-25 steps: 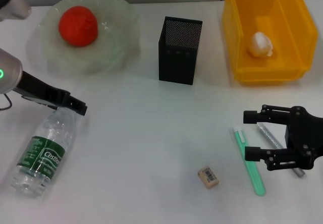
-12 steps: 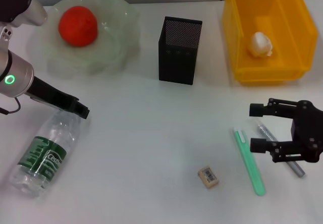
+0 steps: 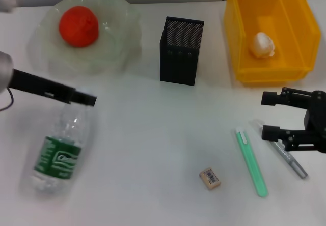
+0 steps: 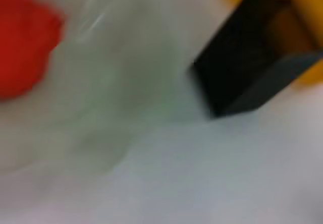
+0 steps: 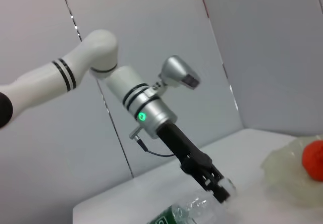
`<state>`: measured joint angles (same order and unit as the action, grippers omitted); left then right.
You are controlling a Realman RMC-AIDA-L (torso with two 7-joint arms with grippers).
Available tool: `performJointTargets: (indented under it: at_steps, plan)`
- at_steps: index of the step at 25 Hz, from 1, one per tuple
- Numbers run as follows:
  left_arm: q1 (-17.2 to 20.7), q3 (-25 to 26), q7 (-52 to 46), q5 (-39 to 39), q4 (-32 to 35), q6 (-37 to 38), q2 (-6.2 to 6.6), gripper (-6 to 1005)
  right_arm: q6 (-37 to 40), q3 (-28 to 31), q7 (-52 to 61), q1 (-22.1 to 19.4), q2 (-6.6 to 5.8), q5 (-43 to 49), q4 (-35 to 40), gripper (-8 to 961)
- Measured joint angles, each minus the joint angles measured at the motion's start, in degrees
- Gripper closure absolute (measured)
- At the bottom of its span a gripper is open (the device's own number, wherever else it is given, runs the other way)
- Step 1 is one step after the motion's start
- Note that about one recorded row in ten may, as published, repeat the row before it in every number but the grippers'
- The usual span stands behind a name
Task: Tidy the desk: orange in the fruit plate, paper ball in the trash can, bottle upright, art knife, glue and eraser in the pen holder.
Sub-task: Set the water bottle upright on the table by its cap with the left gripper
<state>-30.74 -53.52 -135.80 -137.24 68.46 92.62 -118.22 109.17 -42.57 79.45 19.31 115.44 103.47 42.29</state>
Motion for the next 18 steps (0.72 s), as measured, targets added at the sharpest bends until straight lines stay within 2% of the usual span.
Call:
performJointTargets:
  at_steps: [1,3,4,5,7,10,11,13,14,15,16,18]
  plan:
    - [0.00,0.00,0.00,0.00,0.00,0.00,0.00,553,0.00,0.00,0.00,0.00,0.00,0.00,0.00,101]
    - [0.84,5.43,4.54,4.66,0.25,3.60,0.01,551,0.14,0.20,0.01,0.21,0.06,-0.01,-0.10,101]
    - [0.84,5.43,4.54,4.66,0.25,3.60,0.01,549,0.15,0.19,0.01,0.26,0.13,-0.01,-0.12,100]
    - [2.46,10.89,10.02,11.08,-0.11,7.09,0.07,548,0.16,0.20,0.01,0.43,0.35,-0.02,-0.13,100]
    - [3.10,11.95,11.46,12.71,-0.33,7.77,0.11,545,0.16,0.20,0.01,0.57,0.46,-0.02,-0.14,101]
    - [6.58,13.58,18.63,20.58,-1.55,9.17,0.13,541,-0.11,0.21,0.57,1.08,0.82,-0.02,-0.20,101]
    - [6.58,13.58,18.63,20.58,-1.55,9.17,0.13,540,-0.11,0.21,0.57,1.08,0.82,-0.02,-0.20,101]
    - [8.28,13.70,22.34,25.46,-3.27,9.15,0.08,537,-0.26,0.32,0.88,1.36,1.12,-0.02,-0.33,100]
    - [8.96,13.93,24.53,28.08,-4.53,8.99,0.06,536,-0.29,0.43,1.00,1.47,1.24,-0.02,-0.43,100]
    - [10.10,15.50,30.66,34.58,-9.75,8.82,0.06,534,-0.29,0.61,1.23,1.69,1.40,-0.02,-0.70,100]
    - [10.10,15.50,30.66,34.58,-9.75,8.82,0.06,533,-0.29,0.61,1.23,1.69,1.40,-0.02,-0.70,100]
    - [10.48,17.25,36.50,39.29,-15.06,9.05,0.14,530,-0.23,0.77,1.34,1.79,1.46,-0.03,-0.98,101]
